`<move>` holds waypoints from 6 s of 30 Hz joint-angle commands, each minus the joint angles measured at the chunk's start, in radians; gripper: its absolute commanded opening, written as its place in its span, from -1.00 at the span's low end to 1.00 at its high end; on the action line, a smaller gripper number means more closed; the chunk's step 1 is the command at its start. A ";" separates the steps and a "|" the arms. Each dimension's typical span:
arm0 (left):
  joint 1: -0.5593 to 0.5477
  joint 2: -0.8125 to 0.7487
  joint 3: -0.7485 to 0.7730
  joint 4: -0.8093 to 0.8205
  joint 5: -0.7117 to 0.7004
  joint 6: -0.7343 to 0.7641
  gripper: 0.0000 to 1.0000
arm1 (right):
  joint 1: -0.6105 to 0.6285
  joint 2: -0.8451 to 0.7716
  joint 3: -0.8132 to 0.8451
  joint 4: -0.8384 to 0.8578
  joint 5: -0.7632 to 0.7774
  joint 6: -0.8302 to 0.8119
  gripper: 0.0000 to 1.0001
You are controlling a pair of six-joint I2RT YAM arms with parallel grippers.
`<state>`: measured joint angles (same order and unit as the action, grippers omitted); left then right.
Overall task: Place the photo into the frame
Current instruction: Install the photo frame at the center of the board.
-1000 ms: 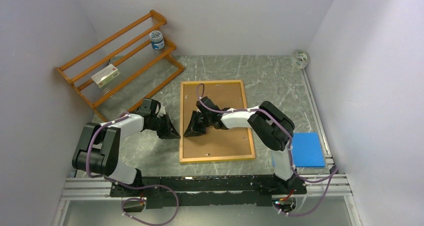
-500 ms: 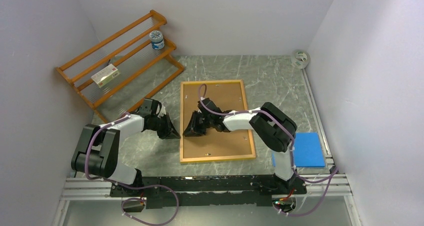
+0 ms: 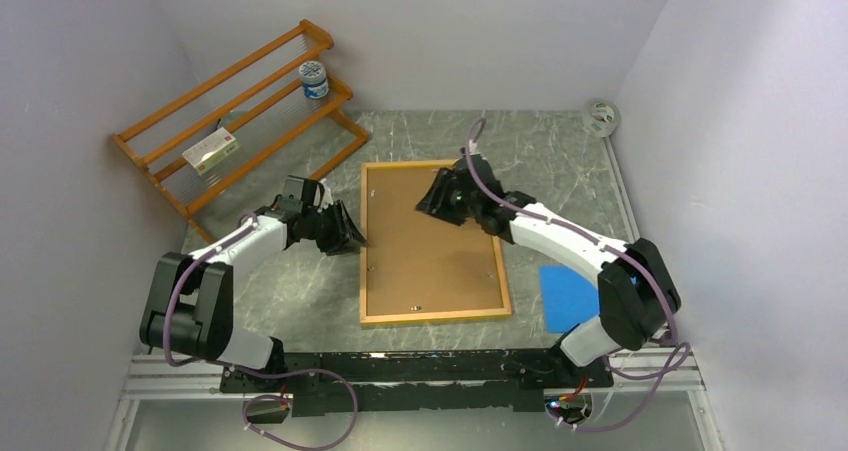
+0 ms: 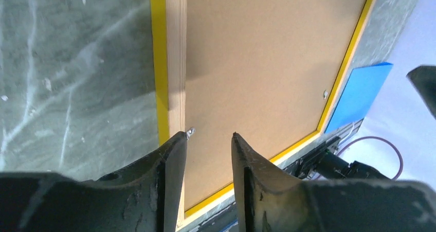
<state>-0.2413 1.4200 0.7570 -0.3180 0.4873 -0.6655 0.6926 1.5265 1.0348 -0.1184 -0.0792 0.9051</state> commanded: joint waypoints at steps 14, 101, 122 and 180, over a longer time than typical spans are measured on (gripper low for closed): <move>0.038 0.266 0.197 0.058 -0.078 0.036 0.14 | -0.297 0.216 0.287 -0.469 0.355 -0.358 0.41; 0.066 0.430 0.328 0.062 -0.038 0.137 -0.32 | -0.114 0.792 0.698 0.046 -0.232 0.086 -0.36; 0.066 0.476 0.329 0.023 0.002 0.157 -0.45 | -0.077 0.950 0.789 0.114 -0.319 0.063 -0.54; 0.068 0.519 0.398 -0.057 -0.009 0.200 -0.44 | -0.298 0.691 0.658 -0.119 -0.096 -0.060 -0.15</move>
<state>-0.1696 1.9114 1.1519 -0.3462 0.5079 -0.5014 0.3954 2.1975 1.6932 -0.2432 -0.1909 0.8383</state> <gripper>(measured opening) 0.304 0.427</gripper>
